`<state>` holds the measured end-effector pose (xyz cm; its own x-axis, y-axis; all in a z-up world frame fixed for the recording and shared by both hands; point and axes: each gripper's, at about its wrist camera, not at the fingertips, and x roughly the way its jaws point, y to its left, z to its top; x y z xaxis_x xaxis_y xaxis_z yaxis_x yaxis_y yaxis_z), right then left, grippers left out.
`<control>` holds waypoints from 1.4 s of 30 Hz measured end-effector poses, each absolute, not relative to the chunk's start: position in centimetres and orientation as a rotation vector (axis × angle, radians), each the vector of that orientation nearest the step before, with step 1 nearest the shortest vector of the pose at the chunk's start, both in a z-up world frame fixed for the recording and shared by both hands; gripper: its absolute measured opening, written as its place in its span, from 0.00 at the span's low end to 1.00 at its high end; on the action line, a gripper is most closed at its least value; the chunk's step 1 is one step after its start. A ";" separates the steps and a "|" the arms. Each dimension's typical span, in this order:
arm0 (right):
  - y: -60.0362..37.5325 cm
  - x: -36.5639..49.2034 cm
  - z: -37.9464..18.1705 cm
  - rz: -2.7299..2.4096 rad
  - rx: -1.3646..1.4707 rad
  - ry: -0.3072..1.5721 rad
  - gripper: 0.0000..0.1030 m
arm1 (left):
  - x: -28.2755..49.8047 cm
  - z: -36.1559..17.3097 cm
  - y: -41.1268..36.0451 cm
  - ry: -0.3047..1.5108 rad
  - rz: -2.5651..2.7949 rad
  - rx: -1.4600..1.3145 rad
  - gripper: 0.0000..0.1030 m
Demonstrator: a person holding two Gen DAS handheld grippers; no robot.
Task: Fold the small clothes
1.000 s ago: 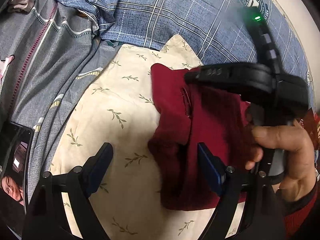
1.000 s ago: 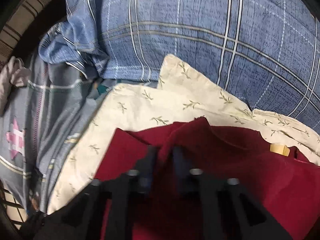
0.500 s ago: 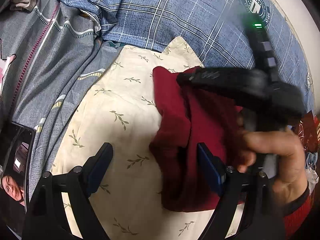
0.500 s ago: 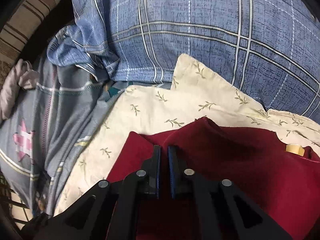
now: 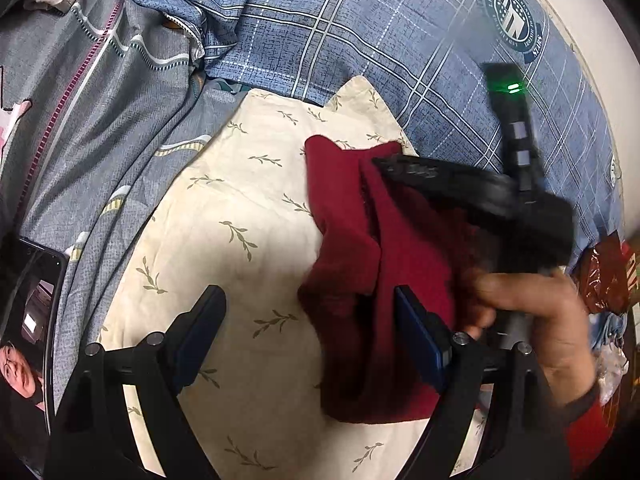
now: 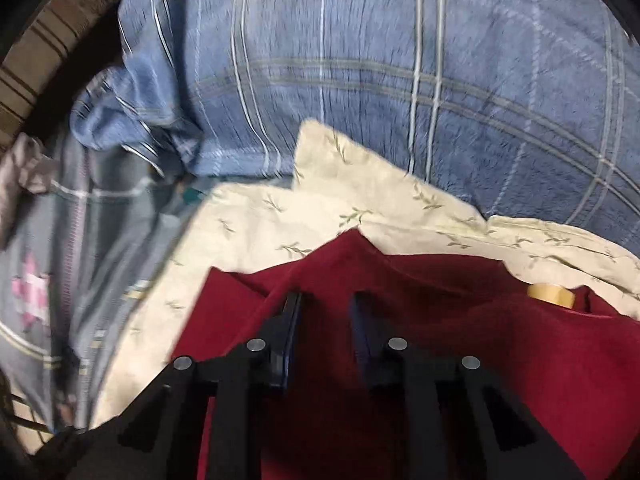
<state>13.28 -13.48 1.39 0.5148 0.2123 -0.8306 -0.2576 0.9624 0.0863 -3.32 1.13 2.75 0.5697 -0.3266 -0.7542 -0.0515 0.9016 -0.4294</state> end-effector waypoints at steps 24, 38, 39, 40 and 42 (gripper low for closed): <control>-9.4 6.4 5.8 0.594 -0.228 0.952 0.42 | -4.9 3.0 1.3 0.951 -0.147 -0.426 0.82; -10.3 6.9 5.9 0.549 -0.332 0.991 0.45 | -4.5 2.8 1.4 0.963 -0.148 -0.430 0.82; -10.0 7.0 5.6 0.565 -0.360 1.006 0.45 | -4.6 2.8 1.3 0.963 -0.149 -0.426 0.82; -9.5 7.0 5.2 0.602 -0.386 1.035 0.47 | -4.7 2.9 1.3 0.963 -0.149 -0.423 0.82; -8.3 6.6 4.1 0.676 -0.473 1.082 0.49 | -4.8 2.9 1.2 0.966 -0.150 -0.416 0.82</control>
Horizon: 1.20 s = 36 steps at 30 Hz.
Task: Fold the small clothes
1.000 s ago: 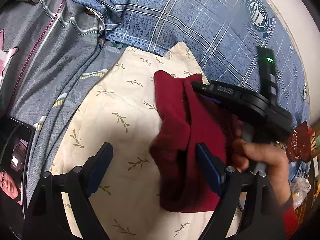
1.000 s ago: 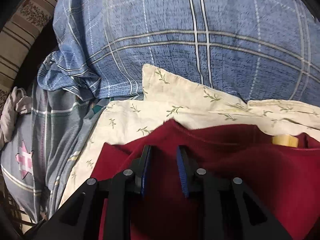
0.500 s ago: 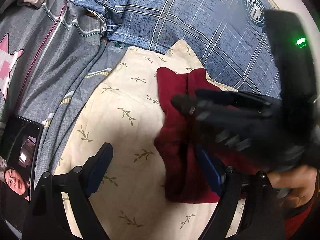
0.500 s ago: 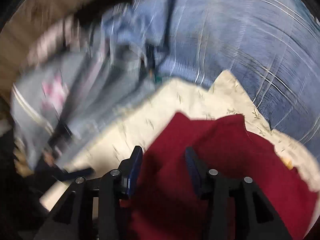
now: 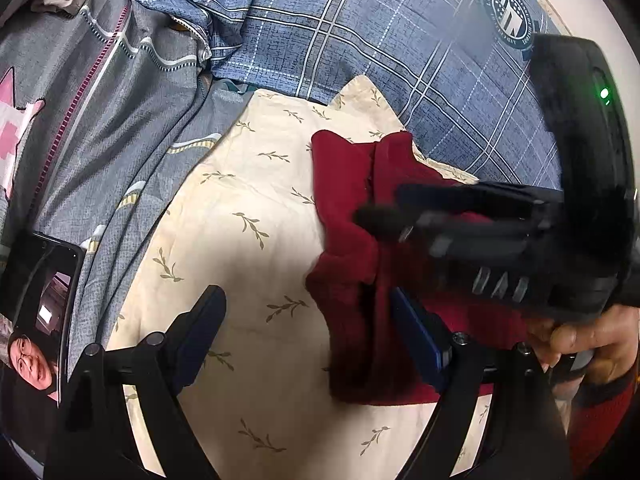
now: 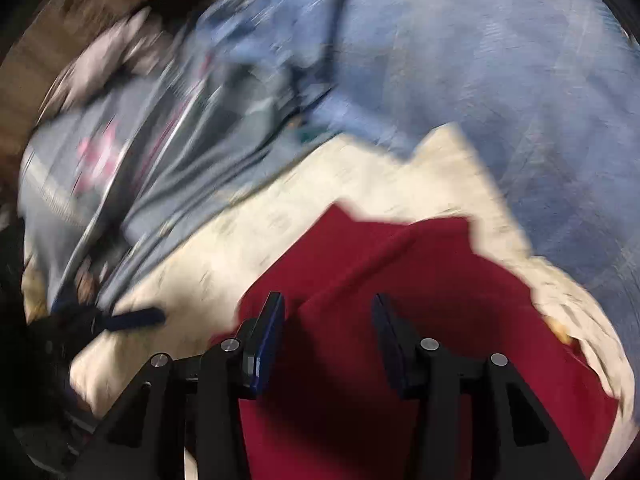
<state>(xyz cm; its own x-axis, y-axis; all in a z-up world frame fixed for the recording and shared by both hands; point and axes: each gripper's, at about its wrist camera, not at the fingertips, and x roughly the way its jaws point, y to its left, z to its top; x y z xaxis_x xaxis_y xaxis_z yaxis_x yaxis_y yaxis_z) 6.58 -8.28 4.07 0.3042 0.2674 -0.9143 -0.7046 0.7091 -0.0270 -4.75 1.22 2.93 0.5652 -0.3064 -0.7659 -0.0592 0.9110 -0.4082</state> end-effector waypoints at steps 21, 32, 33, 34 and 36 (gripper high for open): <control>-13.9 8.7 6.4 0.574 -0.177 1.057 0.64 | -3.8 2.6 1.8 0.970 -0.168 -0.474 0.83; -19.4 10.7 4.2 0.579 0.276 1.091 0.66 | -1.2 1.9 -0.2 0.944 -0.131 -0.427 0.85; -19.4 10.7 4.4 0.579 0.279 1.092 0.66 | -1.2 1.8 -0.2 0.940 -0.129 -0.430 0.86; -19.4 10.7 4.5 0.579 0.280 1.091 0.66 | -1.2 1.8 -0.1 0.937 -0.127 -0.431 0.86; -19.5 10.5 4.8 0.580 0.287 1.085 0.67 | -1.2 1.8 -0.1 0.933 -0.126 -0.431 0.86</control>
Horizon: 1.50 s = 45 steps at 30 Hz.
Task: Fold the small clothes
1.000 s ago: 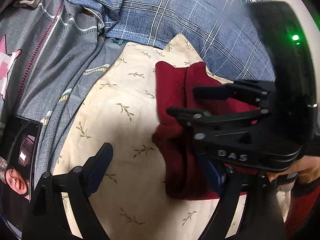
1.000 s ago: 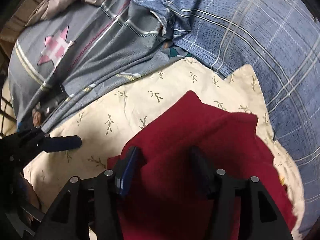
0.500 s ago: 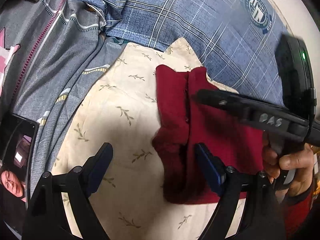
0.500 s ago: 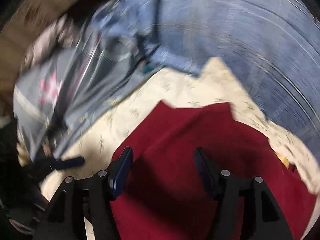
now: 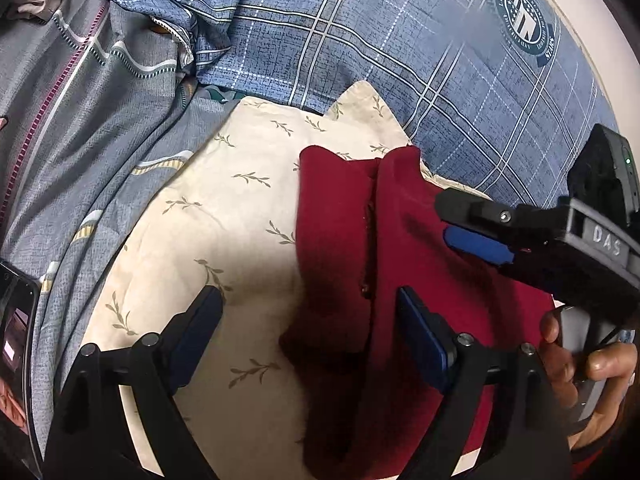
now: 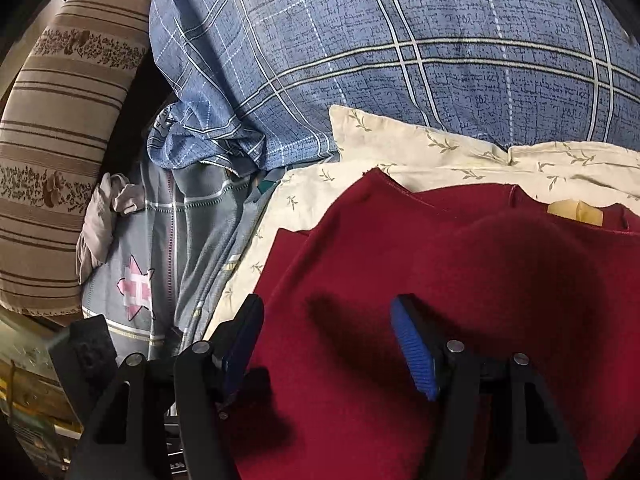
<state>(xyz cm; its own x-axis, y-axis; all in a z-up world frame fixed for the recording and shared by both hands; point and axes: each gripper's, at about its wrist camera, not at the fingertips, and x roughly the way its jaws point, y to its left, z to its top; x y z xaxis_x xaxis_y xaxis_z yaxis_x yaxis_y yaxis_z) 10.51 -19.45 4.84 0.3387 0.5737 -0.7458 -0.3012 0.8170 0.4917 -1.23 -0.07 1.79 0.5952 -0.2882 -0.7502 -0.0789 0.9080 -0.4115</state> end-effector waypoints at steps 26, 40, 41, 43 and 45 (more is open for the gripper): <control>-17.8 12.0 4.8 0.598 0.390 1.122 0.80 | -1.5 3.0 -0.4 0.843 -0.296 -0.540 0.28; -10.7 13.9 4.7 0.603 0.017 1.285 0.90 | -2.8 5.5 -2.8 0.737 -0.370 -0.372 0.28; -10.1 14.0 4.3 0.587 -0.023 1.305 0.90 | -2.8 5.5 -2.9 0.737 -0.374 -0.363 0.28; -9.3 13.8 3.6 0.560 -0.107 1.315 0.88 | -2.9 5.6 -3.0 0.737 -0.378 -0.352 0.28; -8.9 13.1 3.6 0.526 -0.219 1.263 0.73 | -2.9 5.8 -3.0 0.741 -0.382 -0.345 0.28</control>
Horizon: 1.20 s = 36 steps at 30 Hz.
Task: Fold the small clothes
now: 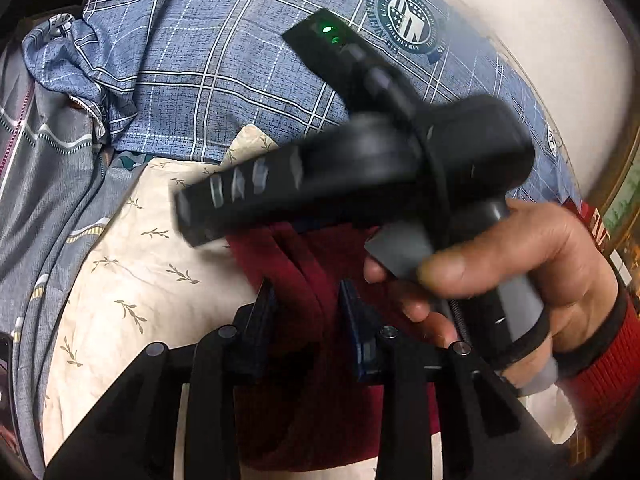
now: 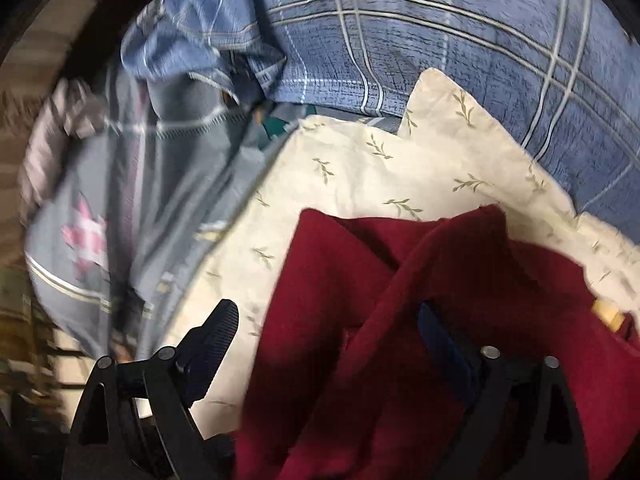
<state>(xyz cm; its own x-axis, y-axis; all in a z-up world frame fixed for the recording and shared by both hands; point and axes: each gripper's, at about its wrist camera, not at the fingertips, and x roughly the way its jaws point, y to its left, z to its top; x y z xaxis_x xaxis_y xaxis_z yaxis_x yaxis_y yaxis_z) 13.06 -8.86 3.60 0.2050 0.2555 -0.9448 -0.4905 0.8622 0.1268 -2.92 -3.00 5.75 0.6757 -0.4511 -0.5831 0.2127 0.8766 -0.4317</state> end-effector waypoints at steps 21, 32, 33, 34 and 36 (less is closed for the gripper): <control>-13.8 11.8 5.7 0.553 -0.008 1.131 0.21 | -4.2 6.6 -2.7 0.772 -0.407 -0.345 0.82; -14.9 11.1 6.7 0.561 0.012 1.084 0.21 | -3.1 4.5 -2.3 0.888 -0.371 -0.398 0.44; -15.0 11.0 6.7 0.558 0.012 1.082 0.21 | -3.0 4.4 -2.5 0.896 -0.395 -0.402 0.24; -15.1 10.8 6.9 0.556 0.009 1.077 0.20 | -3.2 4.7 -2.8 0.892 -0.412 -0.396 0.22; -15.6 10.1 7.7 0.546 -0.004 1.049 0.19 | -3.9 5.8 -3.6 0.853 -0.417 -0.343 0.16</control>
